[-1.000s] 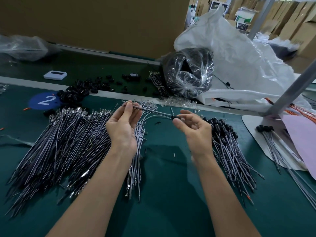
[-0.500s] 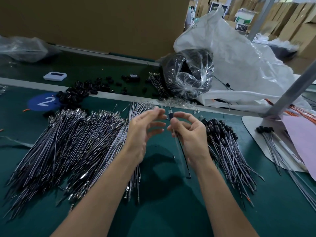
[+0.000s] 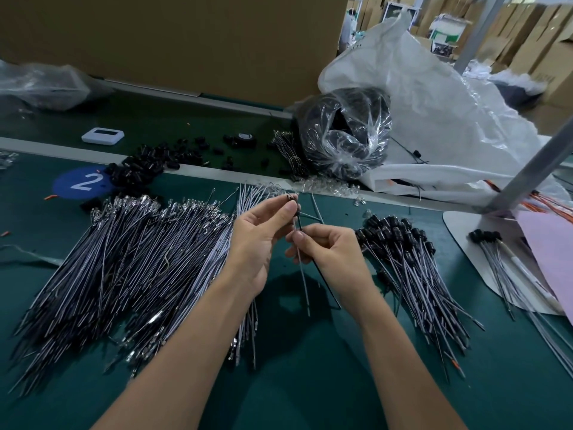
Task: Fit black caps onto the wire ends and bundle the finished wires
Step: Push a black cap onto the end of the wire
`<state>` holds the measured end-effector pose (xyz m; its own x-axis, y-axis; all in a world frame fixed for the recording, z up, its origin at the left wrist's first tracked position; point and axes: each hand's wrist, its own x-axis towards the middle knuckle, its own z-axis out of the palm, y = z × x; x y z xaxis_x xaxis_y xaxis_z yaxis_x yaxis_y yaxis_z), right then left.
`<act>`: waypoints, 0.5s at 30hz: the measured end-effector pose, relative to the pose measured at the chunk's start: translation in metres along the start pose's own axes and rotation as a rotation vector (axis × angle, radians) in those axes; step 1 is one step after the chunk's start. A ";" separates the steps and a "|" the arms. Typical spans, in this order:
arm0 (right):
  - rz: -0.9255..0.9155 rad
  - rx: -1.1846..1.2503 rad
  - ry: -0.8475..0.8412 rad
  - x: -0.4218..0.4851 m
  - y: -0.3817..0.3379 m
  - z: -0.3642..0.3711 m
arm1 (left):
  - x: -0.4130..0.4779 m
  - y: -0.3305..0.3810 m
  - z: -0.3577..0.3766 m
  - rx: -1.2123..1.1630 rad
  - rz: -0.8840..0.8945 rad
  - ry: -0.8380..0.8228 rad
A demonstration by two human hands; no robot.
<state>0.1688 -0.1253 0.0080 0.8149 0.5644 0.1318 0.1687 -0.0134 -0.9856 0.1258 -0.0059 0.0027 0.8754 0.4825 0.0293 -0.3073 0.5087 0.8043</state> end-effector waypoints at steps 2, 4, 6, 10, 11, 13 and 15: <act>-0.022 0.001 0.023 0.000 0.001 0.000 | -0.001 -0.001 0.001 0.034 0.010 -0.008; -0.046 0.003 0.051 0.001 0.002 -0.002 | -0.003 -0.003 0.002 0.080 0.013 -0.027; -0.063 0.001 0.061 0.001 0.002 -0.003 | -0.004 -0.004 0.003 0.120 0.012 -0.049; -0.062 0.010 0.071 0.002 0.005 -0.003 | -0.005 -0.003 0.004 0.111 0.016 -0.043; -0.058 0.013 0.072 0.002 0.005 -0.003 | -0.005 -0.002 0.004 0.094 0.019 -0.031; -0.052 0.016 0.069 0.002 0.006 -0.001 | -0.005 -0.001 0.003 0.061 0.027 -0.007; -0.055 0.017 0.060 0.002 0.005 0.000 | -0.005 0.000 0.003 0.048 0.030 0.006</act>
<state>0.1714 -0.1246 0.0029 0.8364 0.5137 0.1911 0.2048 0.0305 -0.9783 0.1225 -0.0102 0.0045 0.8636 0.5017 0.0502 -0.3151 0.4591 0.8306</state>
